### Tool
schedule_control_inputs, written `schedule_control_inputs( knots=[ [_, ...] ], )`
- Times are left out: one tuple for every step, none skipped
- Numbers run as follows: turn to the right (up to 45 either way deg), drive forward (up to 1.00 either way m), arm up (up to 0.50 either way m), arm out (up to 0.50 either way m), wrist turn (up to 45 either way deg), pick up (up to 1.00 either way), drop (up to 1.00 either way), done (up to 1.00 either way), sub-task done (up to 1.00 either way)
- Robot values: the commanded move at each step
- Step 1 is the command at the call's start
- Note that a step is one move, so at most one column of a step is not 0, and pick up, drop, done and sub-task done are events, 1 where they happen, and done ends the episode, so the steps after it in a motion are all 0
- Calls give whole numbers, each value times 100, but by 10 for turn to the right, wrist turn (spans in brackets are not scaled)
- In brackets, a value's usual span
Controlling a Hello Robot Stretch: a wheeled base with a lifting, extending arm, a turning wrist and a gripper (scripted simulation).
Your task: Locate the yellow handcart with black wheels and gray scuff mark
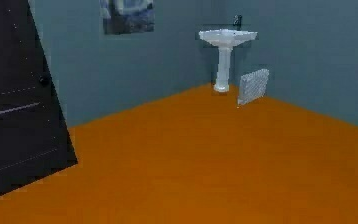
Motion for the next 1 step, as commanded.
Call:
schedule_control_inputs(
  knots=[
    [-450, 0, 0, 0, 0, 0, 0, 0, 0]
  ],
)
